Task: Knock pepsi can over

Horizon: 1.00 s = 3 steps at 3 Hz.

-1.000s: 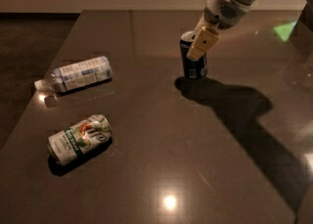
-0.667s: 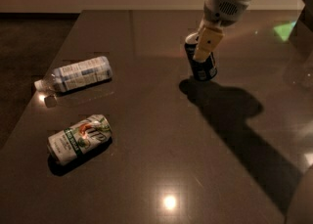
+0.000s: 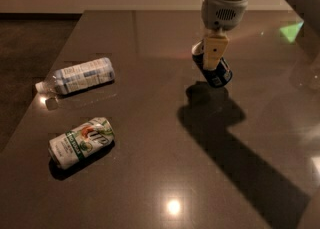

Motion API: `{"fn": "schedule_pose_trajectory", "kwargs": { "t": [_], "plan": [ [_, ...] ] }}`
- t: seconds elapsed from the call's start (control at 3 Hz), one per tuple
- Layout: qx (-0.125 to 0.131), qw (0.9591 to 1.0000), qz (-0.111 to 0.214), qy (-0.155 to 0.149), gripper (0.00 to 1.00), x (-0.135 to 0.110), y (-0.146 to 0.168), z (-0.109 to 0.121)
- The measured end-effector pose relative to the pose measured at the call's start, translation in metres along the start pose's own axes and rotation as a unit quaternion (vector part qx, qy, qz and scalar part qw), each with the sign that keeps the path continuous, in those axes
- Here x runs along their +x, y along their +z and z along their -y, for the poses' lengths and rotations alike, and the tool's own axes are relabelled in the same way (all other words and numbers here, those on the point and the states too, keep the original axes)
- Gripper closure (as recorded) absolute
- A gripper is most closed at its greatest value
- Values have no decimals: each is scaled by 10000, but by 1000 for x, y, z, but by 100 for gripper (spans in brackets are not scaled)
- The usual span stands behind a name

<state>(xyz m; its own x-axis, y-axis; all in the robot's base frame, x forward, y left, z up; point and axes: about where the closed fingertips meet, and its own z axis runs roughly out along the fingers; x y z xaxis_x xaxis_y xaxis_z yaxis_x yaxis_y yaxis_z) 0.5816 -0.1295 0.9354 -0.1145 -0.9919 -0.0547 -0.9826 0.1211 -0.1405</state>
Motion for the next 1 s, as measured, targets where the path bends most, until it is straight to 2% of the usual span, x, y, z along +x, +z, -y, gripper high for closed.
{"fn": "schedule_pose_trajectory", "kwargs": {
  "t": [0.33, 0.67, 1.0],
  "plan": [
    [-24, 9992, -317, -248, 100, -2, 7, -15],
    [-115, 9978, -475, -457, 90, -5, 17, -33],
    [-289, 9951, -620, -718, 59, -5, 27, -54]
  ]
}}
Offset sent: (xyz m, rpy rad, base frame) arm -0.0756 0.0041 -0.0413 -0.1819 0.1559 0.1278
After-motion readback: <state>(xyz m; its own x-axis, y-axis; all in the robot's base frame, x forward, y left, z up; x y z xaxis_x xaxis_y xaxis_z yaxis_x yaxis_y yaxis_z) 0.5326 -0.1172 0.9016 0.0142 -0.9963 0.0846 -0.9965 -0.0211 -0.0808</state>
